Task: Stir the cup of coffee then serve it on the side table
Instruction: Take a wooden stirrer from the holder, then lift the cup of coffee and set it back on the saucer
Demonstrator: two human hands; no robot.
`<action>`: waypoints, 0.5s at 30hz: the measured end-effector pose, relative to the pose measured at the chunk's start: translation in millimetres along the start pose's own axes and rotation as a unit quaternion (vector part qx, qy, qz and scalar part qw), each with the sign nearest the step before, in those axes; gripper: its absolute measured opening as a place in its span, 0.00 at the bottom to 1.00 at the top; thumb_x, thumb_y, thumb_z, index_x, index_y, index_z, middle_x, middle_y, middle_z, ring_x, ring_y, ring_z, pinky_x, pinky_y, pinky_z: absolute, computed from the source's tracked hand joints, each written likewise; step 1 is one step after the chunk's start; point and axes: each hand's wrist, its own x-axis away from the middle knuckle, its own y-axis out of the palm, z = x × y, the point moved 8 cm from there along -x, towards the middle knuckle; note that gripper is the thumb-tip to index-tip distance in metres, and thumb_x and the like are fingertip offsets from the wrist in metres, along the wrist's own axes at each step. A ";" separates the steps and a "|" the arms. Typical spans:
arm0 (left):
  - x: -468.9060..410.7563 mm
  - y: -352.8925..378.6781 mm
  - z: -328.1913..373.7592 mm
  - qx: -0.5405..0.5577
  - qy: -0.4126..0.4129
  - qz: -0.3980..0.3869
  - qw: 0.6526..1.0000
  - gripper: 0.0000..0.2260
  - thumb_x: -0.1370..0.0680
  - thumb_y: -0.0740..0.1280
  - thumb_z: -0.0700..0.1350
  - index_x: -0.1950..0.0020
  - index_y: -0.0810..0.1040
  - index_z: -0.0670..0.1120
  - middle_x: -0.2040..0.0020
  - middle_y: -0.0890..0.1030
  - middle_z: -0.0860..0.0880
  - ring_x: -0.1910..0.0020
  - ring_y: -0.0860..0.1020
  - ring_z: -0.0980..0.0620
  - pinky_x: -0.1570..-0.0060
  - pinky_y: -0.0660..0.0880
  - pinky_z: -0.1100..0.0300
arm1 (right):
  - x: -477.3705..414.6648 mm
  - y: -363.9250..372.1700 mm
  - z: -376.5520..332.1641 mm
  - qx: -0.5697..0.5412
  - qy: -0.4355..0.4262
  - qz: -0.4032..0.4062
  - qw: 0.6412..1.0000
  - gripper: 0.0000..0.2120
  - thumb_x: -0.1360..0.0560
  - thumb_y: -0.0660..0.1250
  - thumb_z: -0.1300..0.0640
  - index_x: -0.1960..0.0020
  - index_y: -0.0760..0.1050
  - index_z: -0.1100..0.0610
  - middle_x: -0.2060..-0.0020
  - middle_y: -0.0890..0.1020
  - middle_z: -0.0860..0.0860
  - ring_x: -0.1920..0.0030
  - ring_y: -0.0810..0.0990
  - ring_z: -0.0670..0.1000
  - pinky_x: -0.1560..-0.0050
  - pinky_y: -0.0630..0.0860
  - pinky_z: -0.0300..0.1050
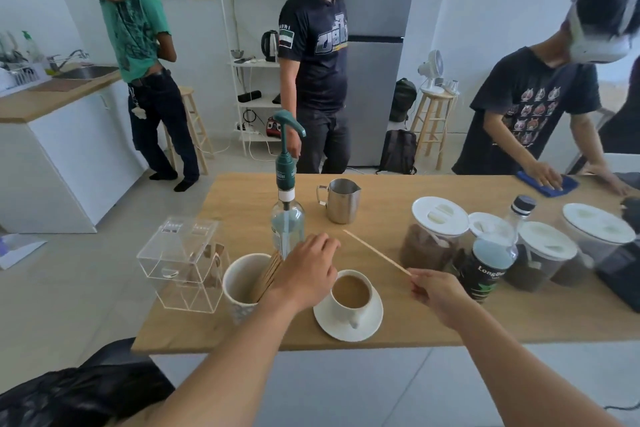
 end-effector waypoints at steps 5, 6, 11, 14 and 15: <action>15.5 30.8 1.9 0.010 -0.039 -0.045 0.998 0.16 0.22 0.60 0.43 0.34 0.69 0.47 0.37 0.72 0.50 0.37 0.70 0.51 0.43 0.73 0.55 | 1.1 -0.4 53.0 -0.030 0.081 0.063 0.994 0.06 0.21 0.63 0.69 0.49 0.78 0.67 0.65 0.78 0.59 0.66 0.77 0.54 0.63 0.79 0.48; 19.6 36.2 0.9 0.011 -0.049 -0.052 0.997 0.16 0.22 0.60 0.43 0.34 0.69 0.48 0.37 0.72 0.50 0.37 0.70 0.51 0.43 0.73 0.55 | 2.6 0.7 61.2 -0.032 0.092 0.069 0.993 0.05 0.21 0.64 0.68 0.50 0.78 0.67 0.65 0.78 0.59 0.66 0.78 0.54 0.63 0.80 0.48; 35.7 54.9 -3.8 0.006 -0.075 -0.071 0.995 0.19 0.22 0.59 0.43 0.30 0.65 0.48 0.36 0.69 0.49 0.38 0.70 0.49 0.42 0.72 0.55 | 11.1 7.0 92.2 -0.019 0.132 0.092 0.987 0.06 0.21 0.63 0.65 0.54 0.77 0.65 0.64 0.81 0.59 0.66 0.81 0.54 0.68 0.80 0.47; 43.7 62.2 -7.9 0.020 -0.098 -0.080 0.992 0.24 0.21 0.59 0.44 0.25 0.59 0.48 0.31 0.66 0.48 0.35 0.70 0.47 0.39 0.72 0.54 | 16.4 10.4 105.6 0.002 0.149 0.091 0.985 0.07 0.21 0.62 0.64 0.54 0.78 0.64 0.63 0.83 0.59 0.65 0.82 0.55 0.68 0.79 0.46; 46.0 64.6 -9.3 0.023 -0.106 -0.084 0.991 0.27 0.21 0.59 0.44 0.23 0.56 0.49 0.29 0.65 0.48 0.34 0.70 0.46 0.39 0.72 0.54 | 17.6 11.8 108.3 0.010 0.152 0.087 0.984 0.07 0.21 0.62 0.64 0.54 0.78 0.64 0.62 0.83 0.59 0.64 0.82 0.55 0.67 0.79 0.46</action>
